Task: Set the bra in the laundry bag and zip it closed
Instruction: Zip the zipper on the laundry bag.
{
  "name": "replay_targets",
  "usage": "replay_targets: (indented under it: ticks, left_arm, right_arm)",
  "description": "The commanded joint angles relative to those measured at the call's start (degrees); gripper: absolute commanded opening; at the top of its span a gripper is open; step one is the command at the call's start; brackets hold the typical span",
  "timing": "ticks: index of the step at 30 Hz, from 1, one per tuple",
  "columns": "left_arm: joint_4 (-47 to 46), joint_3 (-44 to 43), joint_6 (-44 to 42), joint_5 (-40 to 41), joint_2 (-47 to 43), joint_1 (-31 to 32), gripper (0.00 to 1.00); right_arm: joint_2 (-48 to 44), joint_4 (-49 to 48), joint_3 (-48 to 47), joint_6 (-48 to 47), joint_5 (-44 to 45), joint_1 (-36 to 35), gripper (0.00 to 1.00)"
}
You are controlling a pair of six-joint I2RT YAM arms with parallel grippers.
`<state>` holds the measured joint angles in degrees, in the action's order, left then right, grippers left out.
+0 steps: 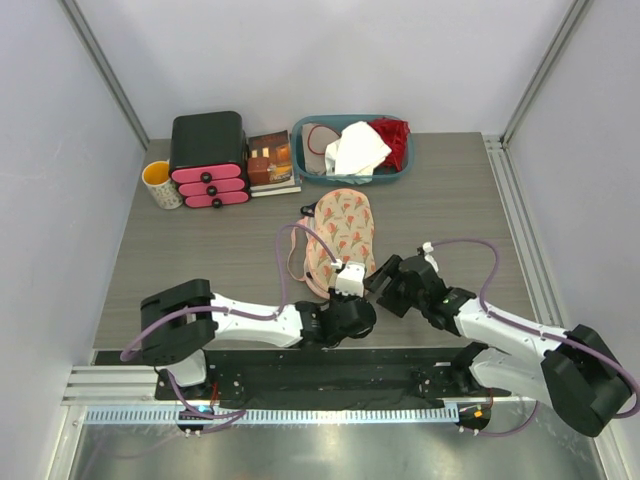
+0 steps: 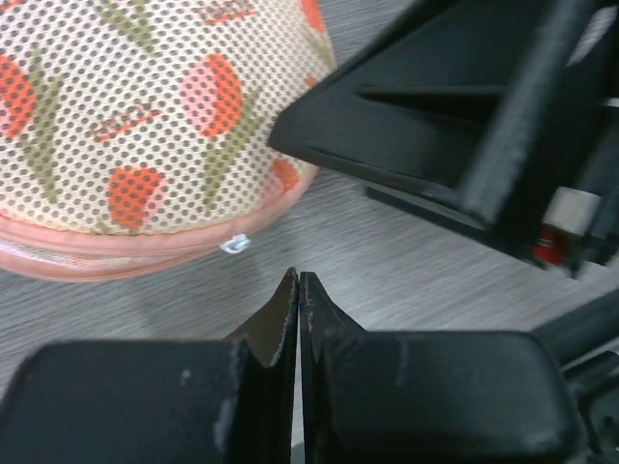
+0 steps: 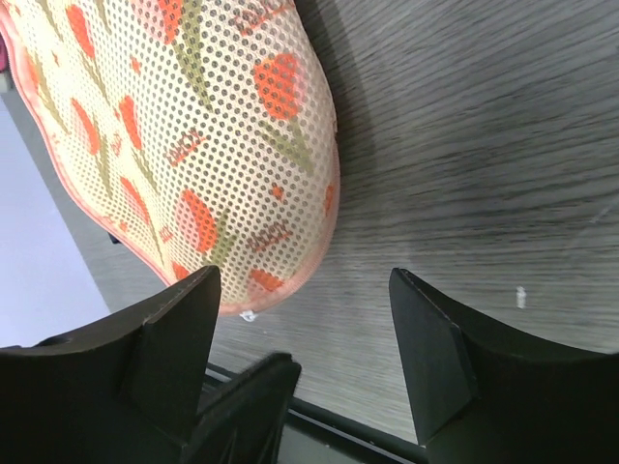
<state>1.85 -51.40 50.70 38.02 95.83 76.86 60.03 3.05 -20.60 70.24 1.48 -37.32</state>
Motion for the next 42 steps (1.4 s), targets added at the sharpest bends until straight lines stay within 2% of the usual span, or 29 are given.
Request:
replay_targets:
  ticks: [1,4,5,8,12,15,19,23,30,36,37,40,42]
  left_arm:
    - [-2.6,0.2,-0.7,-1.5,-2.9,-0.5,0.0]
    - [-4.2,2.3,1.1,-2.9,-3.8,-0.6,0.02]
    - [-5.1,3.0,1.3,-2.9,-3.9,-0.6,0.2]
    - [-6.8,3.7,1.3,-0.9,-2.3,-0.6,0.44]
    - [-7.7,3.6,2.0,3.3,-0.9,-0.7,0.5]
    - [-8.3,3.5,2.9,7.8,0.5,-0.7,0.44]
    - [-9.6,2.8,2.6,12.8,2.4,-0.7,0.43]
    - [-6.7,0.1,3.3,15.5,4.2,-0.7,0.41]
    - [-9.1,-0.4,1.6,16.8,5.3,-1.0,0.33]
    - [-7.7,-1.5,2.3,17.4,5.9,-1.9,0.12]
    - [-7.5,-1.7,2.5,17.4,5.9,-2.0,0.06]
    - [-6.9,-1.6,2.7,17.0,5.3,-2.2,0.0]
    - [-7.4,-1.1,2.6,16.6,4.9,-2.3,0.0]
  right_arm:
    - [0.8,-6.9,1.8,4.5,-0.8,0.1,0.74]
    - [-0.3,-7.3,2.9,4.7,-0.3,0.1,0.74]
    - [-0.5,-7.3,3.1,4.7,-0.2,0.1,0.74]
    - [-1.2,-7.2,3.6,4.6,0.0,0.1,0.74]
    - [-2.5,-6.0,3.9,4.1,0.4,0.1,0.74]
    - [-4.0,-5.3,4.3,4.1,1.2,0.1,0.74]
    - [-4.6,-5.2,4.3,3.9,1.4,0.1,0.74]
    - [-3.4,-5.1,3.6,3.4,0.8,0.2,0.73]
    - [-3.2,-5.1,3.3,3.1,0.5,0.2,0.73]
    - [-4.0,-4.9,3.4,3.0,0.5,0.2,0.74]
    - [-3.9,-4.9,3.5,3.1,0.5,0.2,0.74]
    - [-3.8,-4.7,3.5,3.4,1.1,0.2,0.74]
    - [-3.7,-4.8,3.3,3.8,1.3,0.2,0.75]
